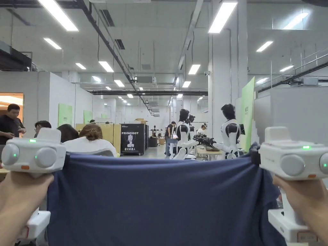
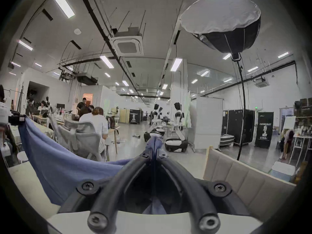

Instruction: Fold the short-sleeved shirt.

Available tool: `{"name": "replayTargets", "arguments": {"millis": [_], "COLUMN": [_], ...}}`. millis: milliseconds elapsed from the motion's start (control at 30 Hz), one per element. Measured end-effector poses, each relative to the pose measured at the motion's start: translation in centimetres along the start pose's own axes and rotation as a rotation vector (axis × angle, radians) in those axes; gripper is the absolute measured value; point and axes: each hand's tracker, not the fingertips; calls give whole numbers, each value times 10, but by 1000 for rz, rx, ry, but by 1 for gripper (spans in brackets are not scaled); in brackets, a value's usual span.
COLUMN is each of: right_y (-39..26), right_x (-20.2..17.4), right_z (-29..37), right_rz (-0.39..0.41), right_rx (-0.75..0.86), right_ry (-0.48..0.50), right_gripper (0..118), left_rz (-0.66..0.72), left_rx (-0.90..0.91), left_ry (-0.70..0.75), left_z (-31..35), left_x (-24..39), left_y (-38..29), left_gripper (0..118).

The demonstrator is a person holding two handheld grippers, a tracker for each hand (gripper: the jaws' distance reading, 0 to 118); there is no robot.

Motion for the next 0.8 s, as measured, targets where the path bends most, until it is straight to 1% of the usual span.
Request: {"name": "replayTargets", "arguments": {"millis": [67,133,200,233,267,367,400,567,667,700,733,800], "right_y": [-37,-64,-76,-80,-83,-88,-89,-107,-136,-152,-169,-209], "right_x": [3,6,8,10,11,12,14,27,31,32,29,26], "right_z": [-11,-13,-10,-8,-6,12,21,96,153,170,189,221], "right_rz": [-7,9,5,1,7,35,36,-18,-40,-50,-37,2], "right_rx": [-42,-61,-106,-131,-133,-156,-161,-212,-279,-328,-367,-407], "right_ry": [-4,-17,-13,-8,-3,-2,-2,-4,4,9,18,30], "right_gripper": [3,3,3,3,3,3,3,3,3,3,3,3], "left_rz": [-1,-17,-1,-27,-52,-38,-35,-41,-8,-1,19,-22], "left_rx": [-56,-105,-133,-152,-155,-161,-164,-209,-270,-313,-341,-399], "left_ry": [7,28,-2,-3,6,-3,-6,-63,-96,-118,-119,-147], "left_z": [-12,-18,-16,-14,-10,9,21,91,141,159,175,202], "left_x": [6,9,8,10,10,9,8,-4,-21,-26,-31,-37], "left_y": [-41,-75,-90,-95,-98,-107,-108,-136,-174,-191,-211,-253], "left_gripper": [0,0,0,0,0,0,0,0,0,0,0,0]}}
